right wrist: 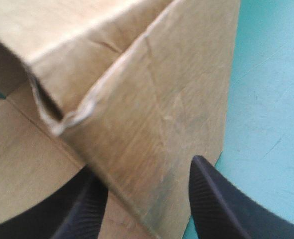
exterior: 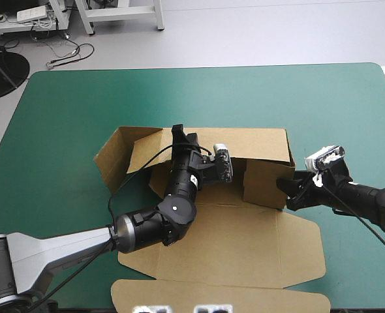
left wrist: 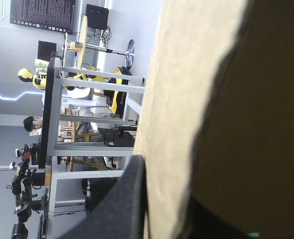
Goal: Fold the box
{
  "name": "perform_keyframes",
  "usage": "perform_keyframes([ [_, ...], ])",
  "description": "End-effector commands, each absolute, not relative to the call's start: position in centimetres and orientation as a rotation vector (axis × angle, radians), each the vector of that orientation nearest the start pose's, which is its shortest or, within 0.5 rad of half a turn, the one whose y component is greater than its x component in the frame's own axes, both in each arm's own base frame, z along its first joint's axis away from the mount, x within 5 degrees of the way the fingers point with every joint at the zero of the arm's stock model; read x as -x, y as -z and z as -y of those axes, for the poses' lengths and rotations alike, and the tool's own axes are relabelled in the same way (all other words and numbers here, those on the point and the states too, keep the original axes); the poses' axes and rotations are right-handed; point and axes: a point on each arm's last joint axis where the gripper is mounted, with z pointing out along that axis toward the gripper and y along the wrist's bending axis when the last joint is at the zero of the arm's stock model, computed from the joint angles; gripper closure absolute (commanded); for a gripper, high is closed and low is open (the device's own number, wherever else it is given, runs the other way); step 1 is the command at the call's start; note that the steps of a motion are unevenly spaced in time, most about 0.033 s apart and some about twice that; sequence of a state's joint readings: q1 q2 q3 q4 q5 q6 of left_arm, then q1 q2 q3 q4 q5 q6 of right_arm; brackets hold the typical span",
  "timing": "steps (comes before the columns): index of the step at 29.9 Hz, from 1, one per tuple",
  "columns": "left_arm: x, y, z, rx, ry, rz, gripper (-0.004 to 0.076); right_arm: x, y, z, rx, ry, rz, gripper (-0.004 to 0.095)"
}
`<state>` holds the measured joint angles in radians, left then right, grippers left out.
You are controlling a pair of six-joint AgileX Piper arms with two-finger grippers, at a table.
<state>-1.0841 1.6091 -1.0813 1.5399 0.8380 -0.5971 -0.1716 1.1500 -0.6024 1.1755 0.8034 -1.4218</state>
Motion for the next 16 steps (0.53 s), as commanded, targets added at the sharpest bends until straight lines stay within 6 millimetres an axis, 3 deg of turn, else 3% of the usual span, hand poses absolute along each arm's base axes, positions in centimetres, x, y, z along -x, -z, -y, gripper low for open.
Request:
perform_keyframes([
  [1, -21.3, -30.1, 27.6, -1.312, -0.610, -1.432, 0.0733, -21.9, -26.6, -2.5, 0.464, -0.596, -2.056, 0.0504],
  [5, -21.3, -30.0, 27.8, -1.326, -0.585, -1.422, 0.0733, -22.4, -26.1, -2.4, 0.484, -0.569, -2.048, 0.0732],
  [7, -21.2, -30.0, 27.8, -1.330, -0.580, -1.417, 0.0733, -22.7, -25.7, -2.2, 0.469, -0.558, -2.065, 0.0929],
  [16, -21.4, -30.5, 27.9, -1.342, -0.628, -1.342, 0.0728, -23.1, -25.2, -2.4, 0.445, -0.594, -2.082, 0.0906],
])
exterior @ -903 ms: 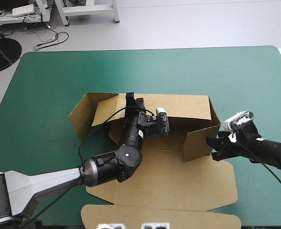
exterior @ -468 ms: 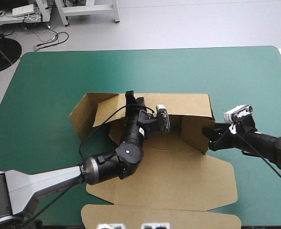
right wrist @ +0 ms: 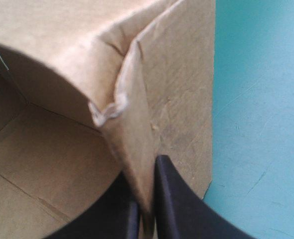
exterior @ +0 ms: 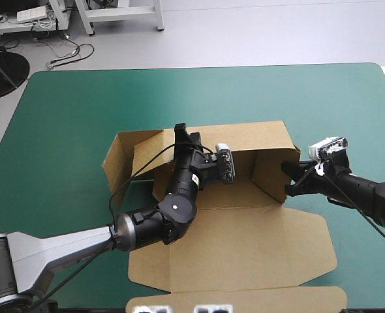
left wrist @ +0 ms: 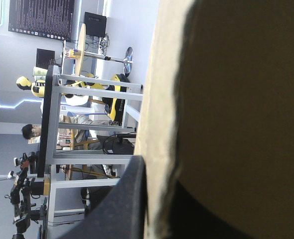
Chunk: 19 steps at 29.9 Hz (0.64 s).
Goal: Fold the box
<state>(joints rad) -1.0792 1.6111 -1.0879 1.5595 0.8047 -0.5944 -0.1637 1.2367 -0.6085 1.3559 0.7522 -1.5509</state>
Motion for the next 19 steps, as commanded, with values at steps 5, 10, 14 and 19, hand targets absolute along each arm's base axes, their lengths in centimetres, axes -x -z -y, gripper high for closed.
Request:
perform_keyframes([
  [5, -21.4, -30.7, 27.9, -1.339, -0.661, -1.318, 0.0596, -23.0, -25.1, -2.5, 0.455, -0.607, -2.091, 0.0906],
  [10, -21.5, -30.8, 27.9, -1.342, -0.673, -1.305, 0.0414, -22.7, -24.7, -2.4, 0.482, -0.595, -2.137, 0.0907],
  [14, -21.3, -31.3, 28.2, -1.357, -0.718, -1.208, 0.0363, -22.6, -24.5, -2.3, 0.490, -0.581, -2.167, 0.0906],
  [19, -19.1, -31.9, 29.5, -1.352, -0.742, -1.122, 0.0367, -22.7, -24.3, -2.2, 0.484, -0.558, -2.183, 0.0906],
])
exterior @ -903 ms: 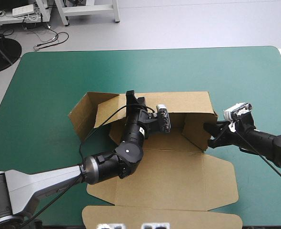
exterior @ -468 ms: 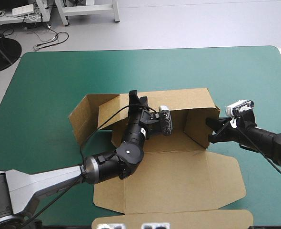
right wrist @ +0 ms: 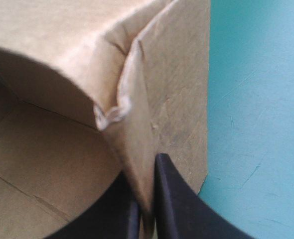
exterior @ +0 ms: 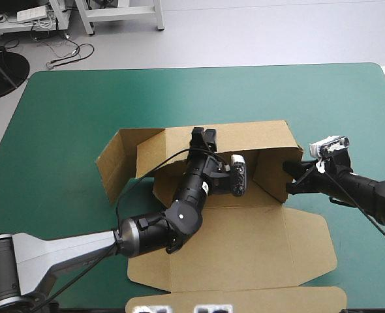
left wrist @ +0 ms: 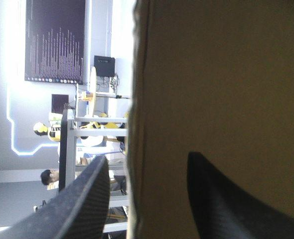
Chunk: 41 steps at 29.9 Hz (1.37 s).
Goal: Fold the box
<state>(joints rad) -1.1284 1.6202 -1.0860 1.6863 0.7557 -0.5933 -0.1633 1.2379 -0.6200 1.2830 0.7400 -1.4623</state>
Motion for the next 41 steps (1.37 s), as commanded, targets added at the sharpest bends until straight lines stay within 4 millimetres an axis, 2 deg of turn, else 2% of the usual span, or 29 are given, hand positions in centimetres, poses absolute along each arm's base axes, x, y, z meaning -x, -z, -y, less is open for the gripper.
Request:
perform_keyframes([
  [1, -18.4, -32.1, 29.8, -1.344, -0.756, -1.098, 0.0370, -22.6, -24.3, -2.2, 0.485, -0.558, -2.183, 0.0906],
  [8, -13.8, -34.4, 30.9, -1.234, -0.761, -0.999, 0.0420, -22.7, -24.3, -2.1, 0.480, -0.548, -2.183, 0.0906],
  [10, -12.8, -36.1, 30.6, -1.167, -0.710, -1.003, 0.0461, -22.7, -24.3, -2.1, 0.480, -0.548, -2.183, 0.0906],
  [12, -12.4, -38.6, 29.7, -1.089, -0.651, -1.014, 0.0546, -22.7, -24.3, -2.1, 0.476, -0.550, -2.184, 0.0906],
  [14, -12.6, -41.4, 28.3, -1.002, -0.604, -1.028, 0.0697, -22.7, -24.3, -2.1, 0.461, -0.555, -2.189, 0.0906],
  [15, -13.0, -42.8, 27.5, -0.958, -0.582, -1.040, 0.0729, -22.7, -24.4, -2.1, 0.454, -0.558, -2.193, 0.0906],
  [18, -14.8, -46.2, 24.5, -0.839, -0.510, -1.130, 0.0723, -22.9, -24.7, -2.0, 0.442, -0.553, -2.203, 0.0906],
  [22, -18.3, -48.6, 20.3, -0.733, -0.395, -1.286, 0.0723, -23.2, -26.0, -1.7, 0.422, -0.527, -2.229, 0.0906],
  [25, -21.7, -48.9, 16.7, -0.640, -0.419, -1.418, 0.0723, -23.6, -27.5, -1.4, 0.417, -0.484, -2.240, 0.0906],
  [27, -23.7, -48.3, 14.0, -0.568, -0.437, -1.527, 0.0723, -23.9, -28.6, -1.6, 0.421, -0.470, -2.252, 0.0906],
  [32, -27.0, -46.3, 7.3, -0.352, -0.345, -1.809, 0.0722, -24.8, -31.6, -3.5, 0.445, -0.433, -2.299, 0.0906],
  [36, -27.5, -45.1, 3.1, -0.208, -0.278, -1.979, 0.0723, -25.8, -32.9, -5.6, 0.392, -0.423, -2.383, 0.0906],
  [41, -26.9, -43.5, -0.3, -0.096, -0.276, -2.187, 0.0723, -28.6, -32.7, -7.8, 0.364, -0.464, -2.520, 0.0904],
])
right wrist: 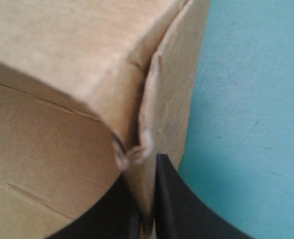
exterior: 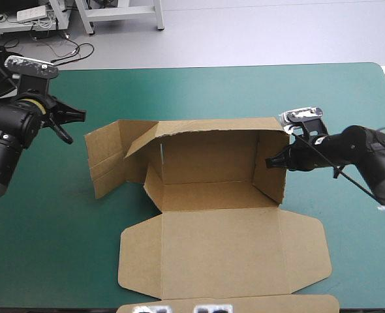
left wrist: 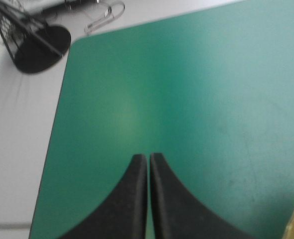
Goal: Fold the box
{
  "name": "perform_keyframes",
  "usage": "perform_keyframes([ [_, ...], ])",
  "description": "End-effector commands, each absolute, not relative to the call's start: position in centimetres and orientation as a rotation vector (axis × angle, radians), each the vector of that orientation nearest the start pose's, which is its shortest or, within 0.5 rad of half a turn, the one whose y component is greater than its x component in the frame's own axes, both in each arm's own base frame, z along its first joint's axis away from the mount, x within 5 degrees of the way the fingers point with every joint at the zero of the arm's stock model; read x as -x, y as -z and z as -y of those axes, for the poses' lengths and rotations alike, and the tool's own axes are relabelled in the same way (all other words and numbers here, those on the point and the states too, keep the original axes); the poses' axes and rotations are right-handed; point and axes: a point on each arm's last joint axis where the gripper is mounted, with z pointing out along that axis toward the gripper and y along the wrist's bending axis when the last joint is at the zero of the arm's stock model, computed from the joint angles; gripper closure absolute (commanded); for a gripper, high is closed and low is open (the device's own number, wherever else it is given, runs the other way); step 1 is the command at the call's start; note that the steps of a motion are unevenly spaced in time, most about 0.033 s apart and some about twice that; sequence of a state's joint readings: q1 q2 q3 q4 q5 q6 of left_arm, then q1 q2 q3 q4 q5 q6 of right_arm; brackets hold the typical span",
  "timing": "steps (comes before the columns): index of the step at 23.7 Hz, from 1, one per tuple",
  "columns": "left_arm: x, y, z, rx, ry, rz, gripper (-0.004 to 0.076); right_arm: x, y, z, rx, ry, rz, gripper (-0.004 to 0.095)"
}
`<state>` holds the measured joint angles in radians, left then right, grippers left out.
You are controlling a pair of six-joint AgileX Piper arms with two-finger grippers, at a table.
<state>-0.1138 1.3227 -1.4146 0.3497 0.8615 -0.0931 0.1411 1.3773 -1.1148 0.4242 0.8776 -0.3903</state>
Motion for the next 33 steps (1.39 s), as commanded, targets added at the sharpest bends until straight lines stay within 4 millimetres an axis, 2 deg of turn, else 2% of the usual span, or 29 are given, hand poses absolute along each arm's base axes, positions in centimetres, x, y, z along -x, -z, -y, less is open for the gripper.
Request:
perform_keyframes([
  [1, -26.7, -43.4, -0.6, -0.089, -0.277, -2.207, 0.0723, -29.4, -32.5, -8.0, 0.353, -0.477, -2.545, 0.0904],
  [6, -25.9, -43.5, -0.7, -0.075, -0.240, -2.238, 0.0723, -33.3, -31.3, -8.8, 0.328, -0.503, -2.611, 0.0859],
  [7, -25.8, -43.6, -0.6, -0.075, -0.226, -2.235, 0.0723, -34.0, -30.8, -8.9, 0.319, -0.502, -2.621, 0.0829],
  [11, -25.6, -43.7, -0.3, -0.095, -0.196, -2.238, 0.0723, -36.5, -29.9, -9.3, 0.284, -0.504, -2.624, 0.0608],
  [13, -25.6, -43.6, -0.3, -0.102, -0.197, -2.253, 0.0723, -37.4, -30.1, -9.5, 0.286, -0.501, -2.606, 0.0508],
  [14, -25.5, -43.5, -0.3, -0.101, -0.198, -2.261, 0.0723, -37.6, -30.6, -9.5, 0.287, -0.497, -2.586, 0.0493],
  [15, -25.5, -43.5, -0.4, -0.111, -0.207, -2.260, 0.0723, -37.7, -31.9, -9.4, 0.301, -0.477, -2.546, 0.0491],
  [16, -25.5, -43.5, -0.4, -0.111, -0.207, -2.262, 0.0723, -37.6, -32.7, -9.3, 0.312, -0.465, -2.531, 0.0491],
  [17, -25.5, -43.5, -0.4, -0.111, -0.207, -2.262, 0.0723, -37.3, -34.8, -9.2, 0.340, -0.433, -2.487, 0.0491],
  [18, -25.5, -43.5, -0.4, -0.111, -0.207, -2.262, 0.0723, -37.0, -36.0, -9.0, 0.355, -0.418, -2.468, 0.0492],
  [19, -25.5, -43.5, -0.4, -0.111, -0.207, -2.262, 0.0723, -36.2, -38.2, -8.7, 0.385, -0.382, -2.441, 0.0491],
  [20, -25.5, -43.5, -0.4, -0.111, -0.207, -2.262, 0.0723, -35.5, -39.6, -8.4, 0.409, -0.346, -2.432, 0.0492],
  [22, -25.5, -43.5, -0.4, -0.111, -0.207, -2.262, 0.0723, -33.9, -41.7, -8.0, 0.387, -0.331, -2.439, 0.0491],
  [23, -25.5, -43.5, -0.4, -0.111, -0.207, -2.264, 0.0723, -33.3, -42.2, -7.8, 0.376, -0.325, -2.456, 0.0491],
  [27, -25.2, -43.2, -0.4, -0.108, -0.210, -2.309, 0.0723, -31.7, -42.2, -7.6, 0.340, -0.338, -2.514, 0.0494],
  [33, -25.2, -43.1, -0.4, -0.107, -0.211, -2.317, 0.0723, -32.6, -37.6, -7.6, 0.317, -0.332, -2.597, 0.0493],
])
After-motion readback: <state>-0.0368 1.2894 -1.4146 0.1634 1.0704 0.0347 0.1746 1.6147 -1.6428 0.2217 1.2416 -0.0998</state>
